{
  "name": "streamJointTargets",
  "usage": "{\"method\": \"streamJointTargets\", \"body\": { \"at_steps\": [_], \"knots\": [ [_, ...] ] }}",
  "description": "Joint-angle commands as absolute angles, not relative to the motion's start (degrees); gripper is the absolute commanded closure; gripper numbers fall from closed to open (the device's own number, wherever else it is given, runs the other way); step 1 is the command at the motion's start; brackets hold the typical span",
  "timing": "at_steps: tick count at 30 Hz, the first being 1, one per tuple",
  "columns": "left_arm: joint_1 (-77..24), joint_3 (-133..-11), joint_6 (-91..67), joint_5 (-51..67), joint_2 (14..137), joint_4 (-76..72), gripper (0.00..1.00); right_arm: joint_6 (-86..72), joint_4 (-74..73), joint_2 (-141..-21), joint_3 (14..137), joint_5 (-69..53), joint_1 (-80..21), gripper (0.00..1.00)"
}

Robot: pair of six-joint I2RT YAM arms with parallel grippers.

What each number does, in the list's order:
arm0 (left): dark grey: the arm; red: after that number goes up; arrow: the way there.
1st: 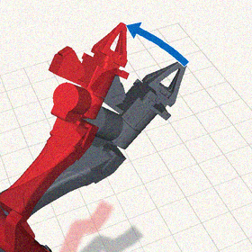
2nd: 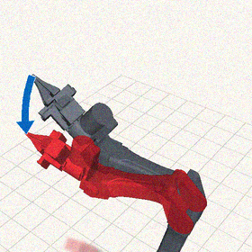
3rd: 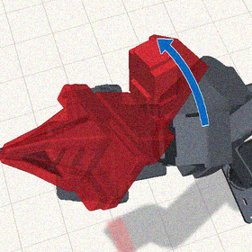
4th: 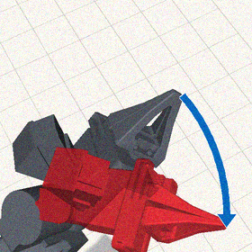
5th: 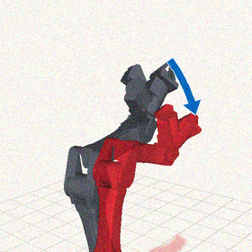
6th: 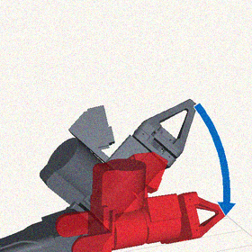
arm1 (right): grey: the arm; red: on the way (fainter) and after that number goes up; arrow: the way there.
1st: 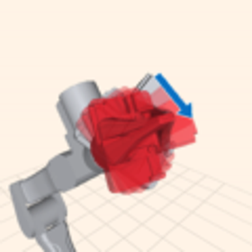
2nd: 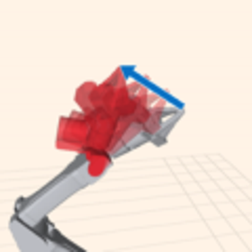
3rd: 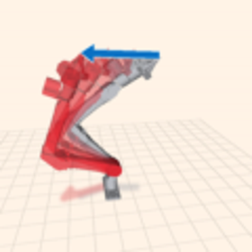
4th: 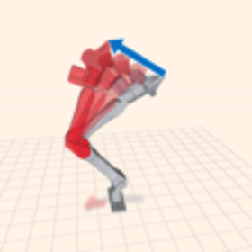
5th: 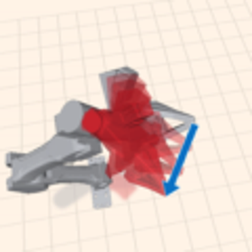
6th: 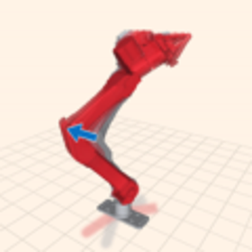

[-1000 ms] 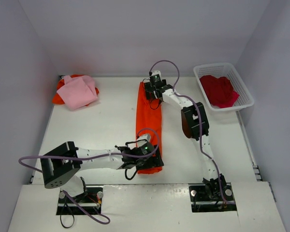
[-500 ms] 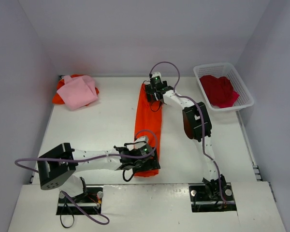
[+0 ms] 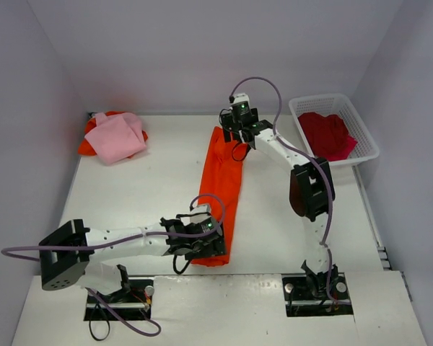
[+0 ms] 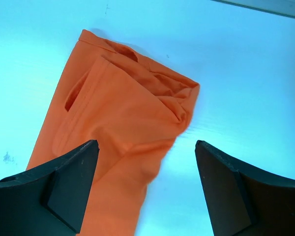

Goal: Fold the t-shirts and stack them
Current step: Rotate the tshirt 80 degrees

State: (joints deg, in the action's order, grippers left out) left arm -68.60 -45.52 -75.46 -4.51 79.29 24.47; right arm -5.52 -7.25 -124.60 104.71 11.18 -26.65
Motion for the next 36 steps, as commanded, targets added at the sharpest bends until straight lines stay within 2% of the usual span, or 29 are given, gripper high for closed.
{"method": "streamJointTargets", "body": {
  "at_steps": [1, 8, 19, 25, 30, 36],
  "knots": [
    [-69.17, -46.49, -75.94, -7.03, 75.42, 26.80, 0.21, -5.54, -7.30, -116.82, 103.01, 12.22, -27.07, 0.24],
    [-69.35, -46.06, -75.67, -8.52, 70.32, 31.28, 0.21, -8.26, -9.75, -105.49, 95.02, 12.22, -27.95, 0.24],
    [-69.61, -36.66, -78.30, -9.23, 59.78, 33.05, 0.21, -22.58, -10.46, -83.09, 63.13, 18.98, -42.17, 0.28],
    [-69.79, -35.42, -78.05, -10.28, 58.62, 33.40, 0.21, -33.98, -11.34, -70.17, 48.55, 19.51, -50.51, 0.29],
    [-69.79, -36.03, -77.43, -9.58, 61.43, 30.86, 0.21, -44.01, -14.76, -67.06, 43.16, 23.46, -61.50, 0.30],
    [-69.79, -36.21, -76.64, -9.84, 63.28, 29.00, 0.21, -55.45, -16.00, -71.18, 39.64, 26.98, -72.49, 0.29]
  ]
}}
